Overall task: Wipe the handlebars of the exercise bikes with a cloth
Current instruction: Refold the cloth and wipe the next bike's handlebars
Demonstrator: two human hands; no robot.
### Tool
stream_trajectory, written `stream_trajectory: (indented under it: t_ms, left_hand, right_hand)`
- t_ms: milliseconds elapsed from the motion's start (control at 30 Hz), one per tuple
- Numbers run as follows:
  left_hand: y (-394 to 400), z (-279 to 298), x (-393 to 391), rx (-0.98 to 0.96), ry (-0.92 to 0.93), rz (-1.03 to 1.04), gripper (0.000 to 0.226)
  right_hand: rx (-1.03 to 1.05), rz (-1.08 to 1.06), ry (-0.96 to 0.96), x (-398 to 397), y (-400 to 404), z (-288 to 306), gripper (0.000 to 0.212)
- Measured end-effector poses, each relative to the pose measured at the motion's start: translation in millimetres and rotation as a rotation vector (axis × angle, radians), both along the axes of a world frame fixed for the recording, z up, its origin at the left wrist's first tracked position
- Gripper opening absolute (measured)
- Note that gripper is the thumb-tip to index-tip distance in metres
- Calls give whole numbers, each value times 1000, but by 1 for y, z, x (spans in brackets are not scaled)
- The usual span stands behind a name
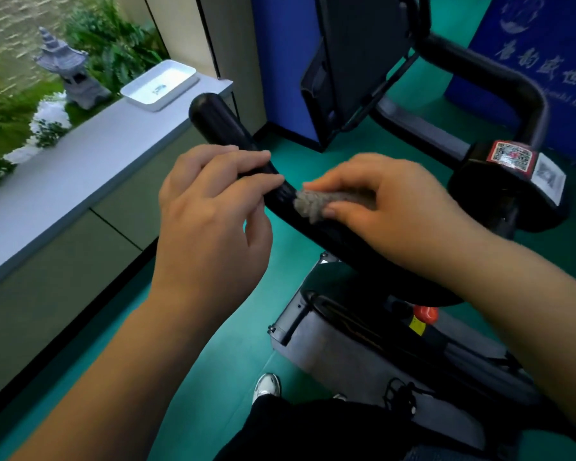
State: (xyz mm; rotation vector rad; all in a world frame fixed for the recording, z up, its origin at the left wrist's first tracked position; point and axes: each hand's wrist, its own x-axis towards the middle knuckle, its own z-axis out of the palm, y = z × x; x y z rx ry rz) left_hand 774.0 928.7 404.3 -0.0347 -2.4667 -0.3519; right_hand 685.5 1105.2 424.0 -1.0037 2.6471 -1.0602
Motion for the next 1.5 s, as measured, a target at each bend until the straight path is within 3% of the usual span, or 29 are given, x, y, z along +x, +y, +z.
stream_trajectory:
  t_ms: [100, 300, 467, 667, 867, 967, 1100, 1233, 1367, 1500]
  left_hand:
    - [7, -2, 5, -21, -42, 32, 28]
    - [22, -6, 15, 21, -72, 100, 30]
    - [37, -11, 19, 24, -128, 48, 33]
    - [35, -10, 22, 29, -193, -17, 35]
    - [39, -12, 26, -3, -229, -59, 39]
    - [43, -11, 29, -31, -270, -43, 42]
    - [55, -11, 35, -15, -300, -10, 42]
    - [72, -13, 35, 10, -287, 26, 40]
    - [97, -11, 40, 59, -242, 101, 36]
    - [121, -13, 44, 97, -213, 182, 33]
  right_hand:
    - [-17, 43, -20, -5, -6, -1, 24]
    - [34, 187, -136, 0, 63, 5, 27]
    - [-28, 175, 41, -4, 36, -7, 24]
    - [75, 154, -45, 8, 90, 0, 26]
    - [-27, 35, 131, 25, 60, -13, 26]
    - [-21, 62, 128, 30, 60, -12, 26]
    - [55, 106, 130, 44, 118, -11, 21]
    - [-55, 31, 175, 37, 124, -25, 24]
    - [-107, 90, 243, 21, 99, -33, 28]
    - [-78, 121, 283, 4, 149, -36, 26]
